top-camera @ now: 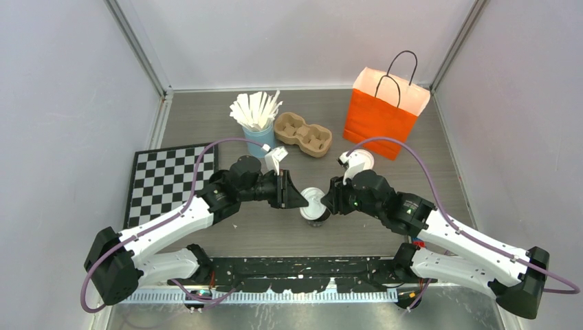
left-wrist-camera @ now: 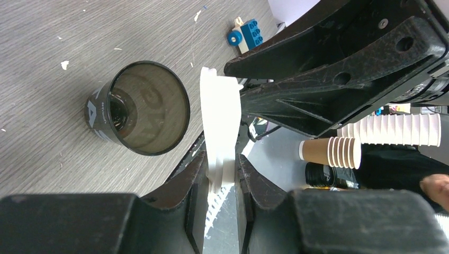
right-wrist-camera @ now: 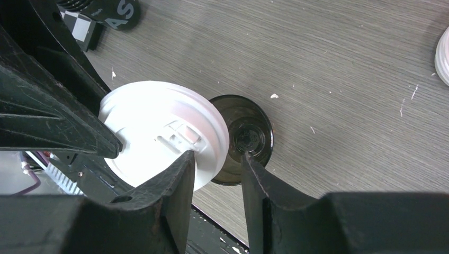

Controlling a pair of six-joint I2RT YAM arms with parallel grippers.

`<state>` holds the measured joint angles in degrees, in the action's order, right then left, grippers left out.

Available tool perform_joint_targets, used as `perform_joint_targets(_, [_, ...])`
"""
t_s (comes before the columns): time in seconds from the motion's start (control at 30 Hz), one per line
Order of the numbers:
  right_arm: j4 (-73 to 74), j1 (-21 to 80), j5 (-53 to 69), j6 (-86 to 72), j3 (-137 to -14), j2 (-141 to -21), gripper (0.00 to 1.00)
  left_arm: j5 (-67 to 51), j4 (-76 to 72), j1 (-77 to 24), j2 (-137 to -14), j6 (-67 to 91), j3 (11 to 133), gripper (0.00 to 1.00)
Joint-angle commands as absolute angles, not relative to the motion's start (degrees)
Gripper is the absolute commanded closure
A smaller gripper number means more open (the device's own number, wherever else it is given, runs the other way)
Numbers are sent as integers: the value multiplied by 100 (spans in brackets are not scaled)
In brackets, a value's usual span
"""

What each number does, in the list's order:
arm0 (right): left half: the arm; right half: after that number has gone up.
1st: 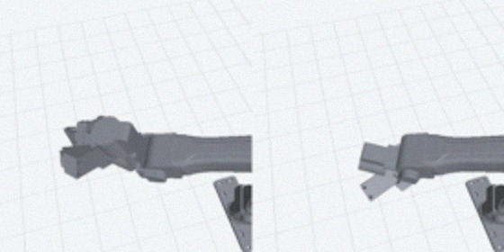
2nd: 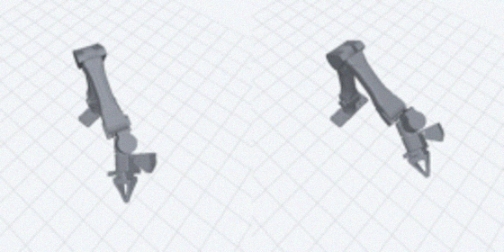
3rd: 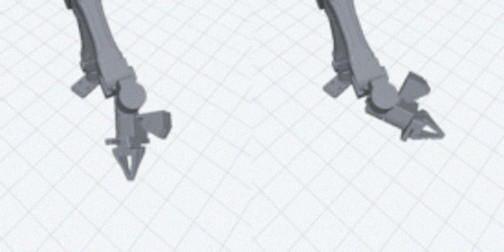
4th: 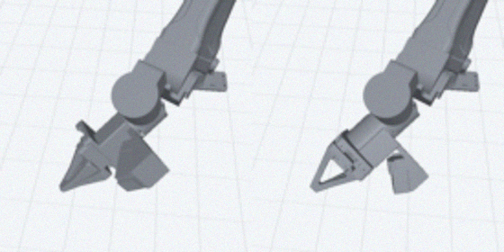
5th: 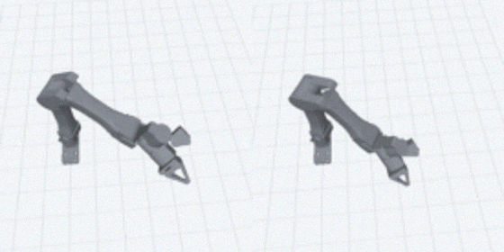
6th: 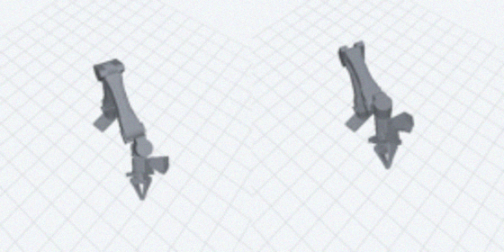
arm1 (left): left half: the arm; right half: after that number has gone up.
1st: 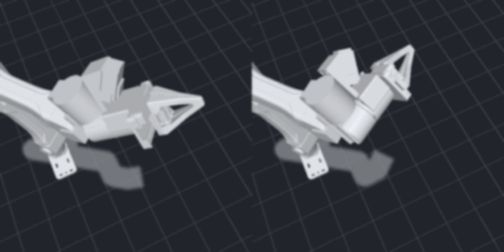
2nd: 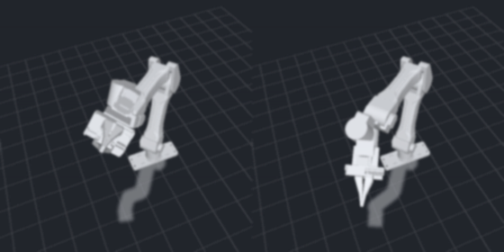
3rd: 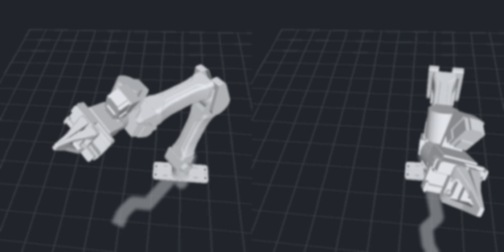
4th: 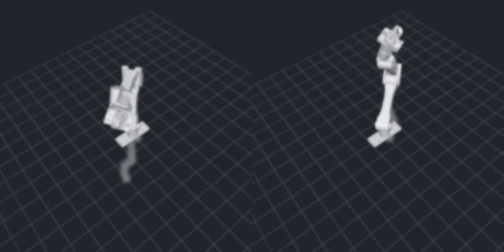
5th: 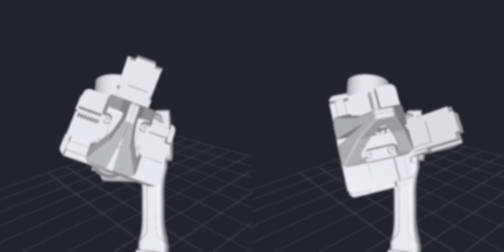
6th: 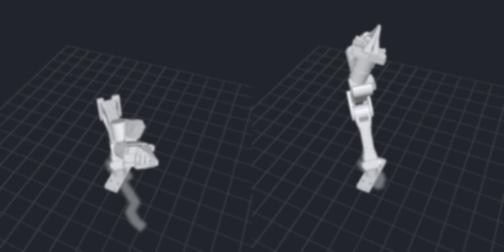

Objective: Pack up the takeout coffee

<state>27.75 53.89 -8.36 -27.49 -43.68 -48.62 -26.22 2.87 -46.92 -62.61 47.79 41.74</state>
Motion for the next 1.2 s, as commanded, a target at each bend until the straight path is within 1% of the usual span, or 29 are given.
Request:
perform_joint_targets(0.0, [2465,5364,-648,-2595,-4301,-4775,56,-2755,26,-4702,-6126,4724,4140,76])
perform_joint_targets(0.07, [2413,5361,-541,-2525,-4276,-4743,57,-2779,29,-4702,-6133,4677,4147,76])
perform_joint_targets(0.23, [2405,5344,-493,-2412,-4277,-4683,63,-2842,108,-4702,-6134,4534,4140,76])
perform_joint_targets(0.63, [2226,5309,-393,-2208,-4213,-4601,64,-3183,90,-4702,-6337,4445,4157,76])
perform_joint_targets(0.73, [2239,5304,-317,-2181,-4212,-4636,63,-3234,65,-4702,-6316,4405,4141,76])
perform_joint_targets(0.8, [2224,5308,-268,-2155,-4201,-4656,58,-3234,53,-4702,-6303,4388,4131,76])
perform_joint_targets(0.87, [2225,5306,-241,-2153,-4207,-4699,56,-3255,61,-4702,-6303,4378,4132,76])
perform_joint_targets(1.17, [2106,5303,-79,-2092,-4134,-4830,57,-3363,44,-4702,-6289,4372,4151,77])
